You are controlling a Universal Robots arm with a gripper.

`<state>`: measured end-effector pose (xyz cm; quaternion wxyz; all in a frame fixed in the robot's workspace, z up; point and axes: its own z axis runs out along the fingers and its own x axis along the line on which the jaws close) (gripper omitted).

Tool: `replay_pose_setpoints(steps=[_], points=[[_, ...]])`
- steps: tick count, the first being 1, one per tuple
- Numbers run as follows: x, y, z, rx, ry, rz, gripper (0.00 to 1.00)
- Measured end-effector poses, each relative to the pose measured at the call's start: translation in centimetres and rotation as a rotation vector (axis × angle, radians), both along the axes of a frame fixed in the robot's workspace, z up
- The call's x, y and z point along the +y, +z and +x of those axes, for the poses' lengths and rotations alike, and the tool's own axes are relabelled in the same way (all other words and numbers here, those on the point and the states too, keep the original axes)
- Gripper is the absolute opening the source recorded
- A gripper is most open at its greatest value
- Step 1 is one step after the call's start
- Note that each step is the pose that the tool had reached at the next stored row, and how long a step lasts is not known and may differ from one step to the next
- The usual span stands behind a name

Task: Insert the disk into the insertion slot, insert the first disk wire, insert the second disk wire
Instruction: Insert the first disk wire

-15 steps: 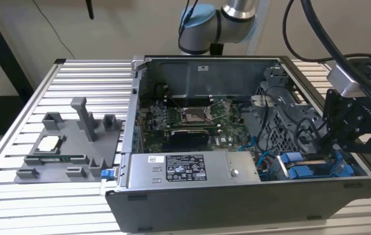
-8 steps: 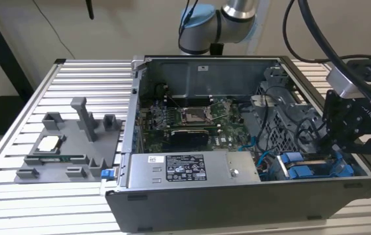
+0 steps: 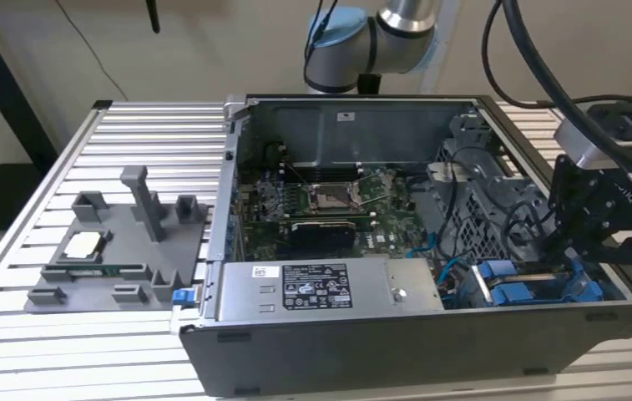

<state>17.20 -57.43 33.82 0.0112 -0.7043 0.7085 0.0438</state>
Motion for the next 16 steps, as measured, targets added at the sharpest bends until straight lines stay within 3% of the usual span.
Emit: replay_pose_setpoints(steps=[8,16], points=[[-0.01,-0.09,0.03,0.0001,-0.006,0.0021,0.19],[-0.04,0.56,0.00,-0.0028,-0.006,0.0102,0.19]])
